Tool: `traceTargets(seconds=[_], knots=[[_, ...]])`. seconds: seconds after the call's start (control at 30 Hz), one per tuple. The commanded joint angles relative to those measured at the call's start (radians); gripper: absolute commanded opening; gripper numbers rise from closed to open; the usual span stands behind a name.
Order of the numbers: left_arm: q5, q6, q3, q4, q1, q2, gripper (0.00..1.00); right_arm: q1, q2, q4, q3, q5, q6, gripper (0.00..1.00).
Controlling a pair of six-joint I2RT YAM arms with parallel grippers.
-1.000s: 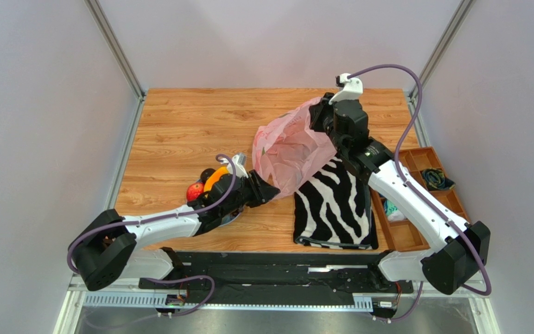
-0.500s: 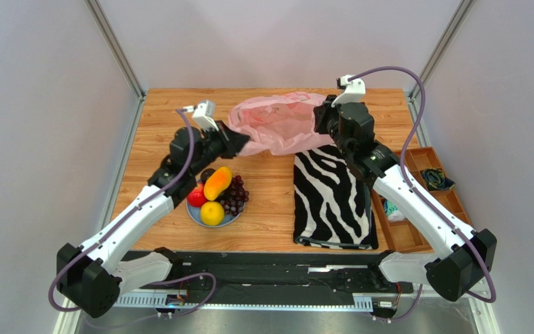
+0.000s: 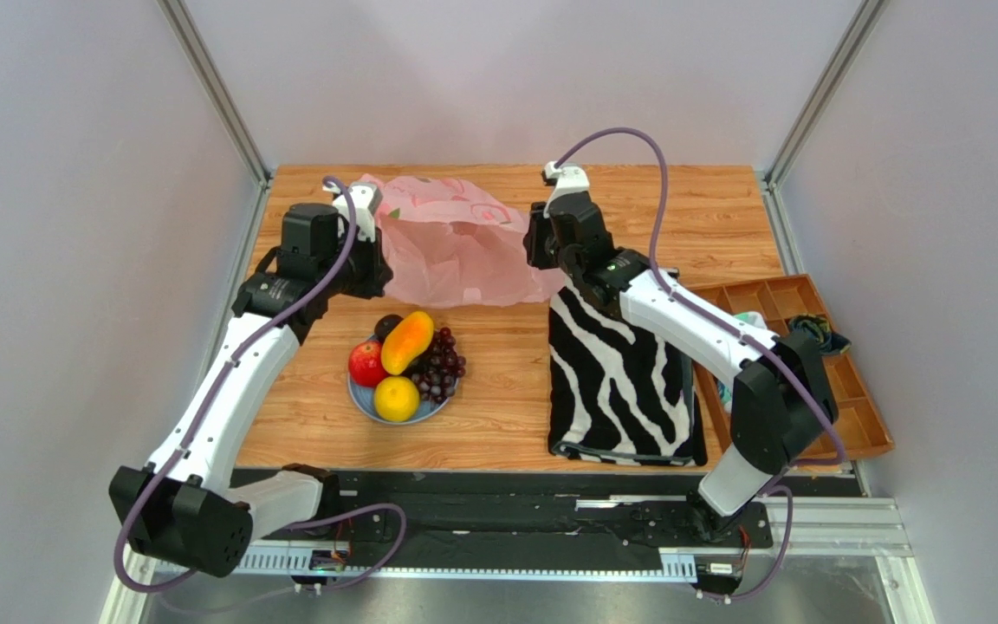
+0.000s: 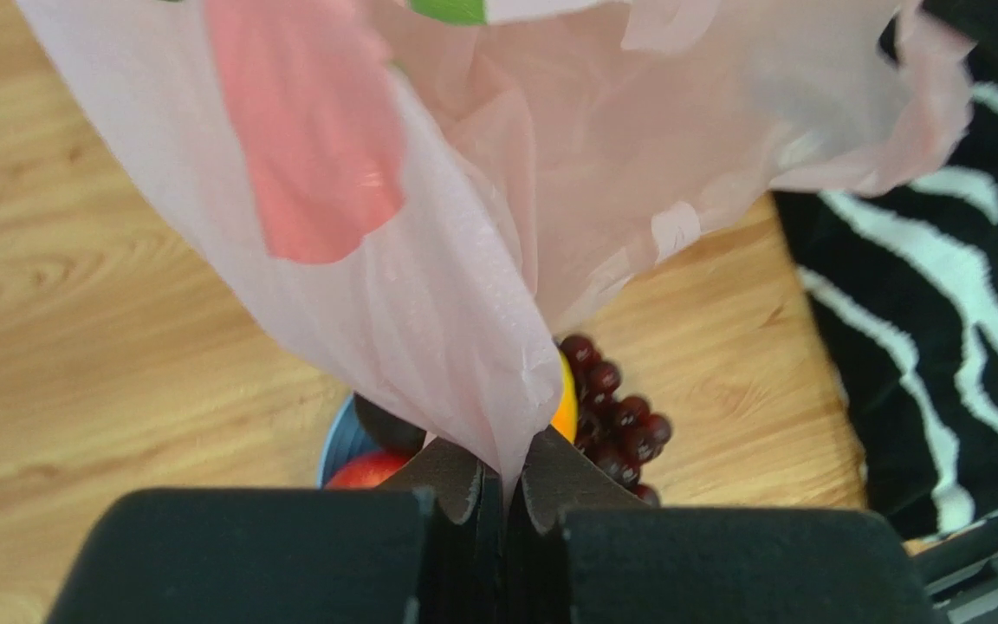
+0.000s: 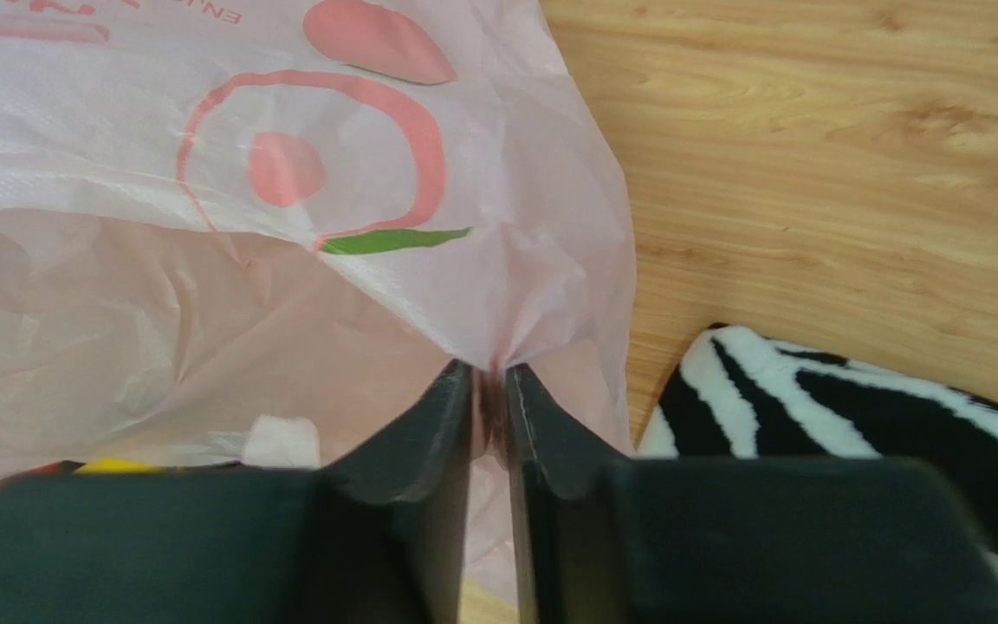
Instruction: Place the fruits into the plastic bag
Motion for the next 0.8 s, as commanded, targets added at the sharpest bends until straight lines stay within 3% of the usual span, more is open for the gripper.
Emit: traceTargets(seconds=[0.0, 0.1, 0.2, 0.5, 0.6, 0.77], knots=[[0.007, 0.07, -0.009, -0.081, 0.039, 0.023, 0.0, 0.019, 0.008, 0.026, 0.063, -0.037, 0.006, 0.46], [0.009, 0.062, -0.023, -0.067, 0.051, 0.008, 0.0, 0.022, -0.013, 0.035, 0.049, -0.038, -0.018, 0.69], [-0.003, 0.064, -0.04, -0.071, 0.052, -0.001, 0.0, 0.023, -0.06, 0.028, 0.04, -0.043, -0.024, 0.75], [0.006, 0.059, -0.057, -0.073, 0.052, -0.026, 0.0, 0.118, -0.294, -0.003, -0.075, -0.018, 0.094, 0.76], [0.019, 0.053, -0.063, -0.07, 0.052, -0.033, 0.0, 0.186, -0.303, 0.011, -0.107, -0.059, 0.198, 0.75], [0.034, 0.05, -0.065, -0.068, 0.052, -0.035, 0.0, 0.289, -0.182, 0.035, -0.098, -0.188, 0.348, 0.74]])
